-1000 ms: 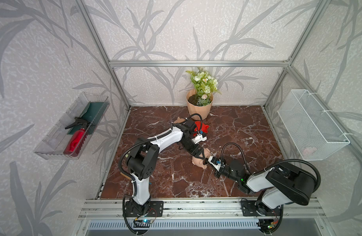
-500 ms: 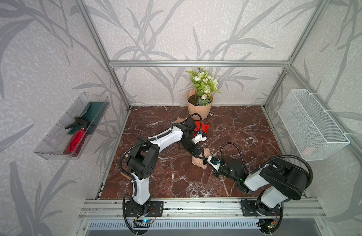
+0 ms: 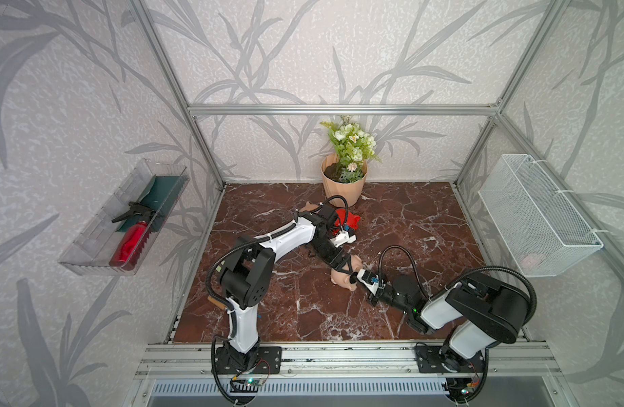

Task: Close piggy banks
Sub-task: Insert the knob into the piggy bank, then screw the knob on the piggy bank.

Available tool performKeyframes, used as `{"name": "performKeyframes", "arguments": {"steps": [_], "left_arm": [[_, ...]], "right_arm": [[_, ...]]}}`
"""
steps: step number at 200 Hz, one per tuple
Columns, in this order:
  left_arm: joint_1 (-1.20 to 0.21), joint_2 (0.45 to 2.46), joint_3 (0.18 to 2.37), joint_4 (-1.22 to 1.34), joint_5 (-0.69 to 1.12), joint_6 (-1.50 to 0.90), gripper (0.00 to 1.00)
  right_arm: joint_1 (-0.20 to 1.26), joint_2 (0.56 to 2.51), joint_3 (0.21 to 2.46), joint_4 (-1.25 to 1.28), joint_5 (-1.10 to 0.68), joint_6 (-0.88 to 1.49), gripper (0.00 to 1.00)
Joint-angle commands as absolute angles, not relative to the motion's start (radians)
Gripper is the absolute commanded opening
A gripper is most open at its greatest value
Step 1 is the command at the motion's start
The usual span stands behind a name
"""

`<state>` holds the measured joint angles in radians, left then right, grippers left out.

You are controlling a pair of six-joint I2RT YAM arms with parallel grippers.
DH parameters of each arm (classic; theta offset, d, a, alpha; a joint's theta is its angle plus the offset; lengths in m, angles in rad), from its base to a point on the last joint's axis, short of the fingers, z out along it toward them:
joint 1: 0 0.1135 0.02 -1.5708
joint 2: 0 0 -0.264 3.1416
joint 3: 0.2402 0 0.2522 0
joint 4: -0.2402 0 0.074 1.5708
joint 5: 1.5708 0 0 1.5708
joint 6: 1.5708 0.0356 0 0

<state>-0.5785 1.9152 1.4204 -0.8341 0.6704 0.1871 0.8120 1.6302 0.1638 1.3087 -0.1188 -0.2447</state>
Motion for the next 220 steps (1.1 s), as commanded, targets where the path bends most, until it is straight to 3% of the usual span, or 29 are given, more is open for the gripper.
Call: {"name": "performKeyframes", "arguments": {"steps": [1,62,220], "left_arm": [[-0.588,1.952,1.421,-0.884,0.664,0.213,0.87],[-0.588,1.951,1.419,-0.883,0.670,0.211,0.87],[-0.589,1.952,1.417,-0.888,0.675,0.210,0.87]], "right_arm": [[0.812,1.664,0.183,1.316,-0.067,-0.191,0.00],[0.827,1.745,0.154,1.405,-0.032,-0.040,0.00],[0.836,1.728,0.120,1.405,0.006,0.249,0.00]]}}
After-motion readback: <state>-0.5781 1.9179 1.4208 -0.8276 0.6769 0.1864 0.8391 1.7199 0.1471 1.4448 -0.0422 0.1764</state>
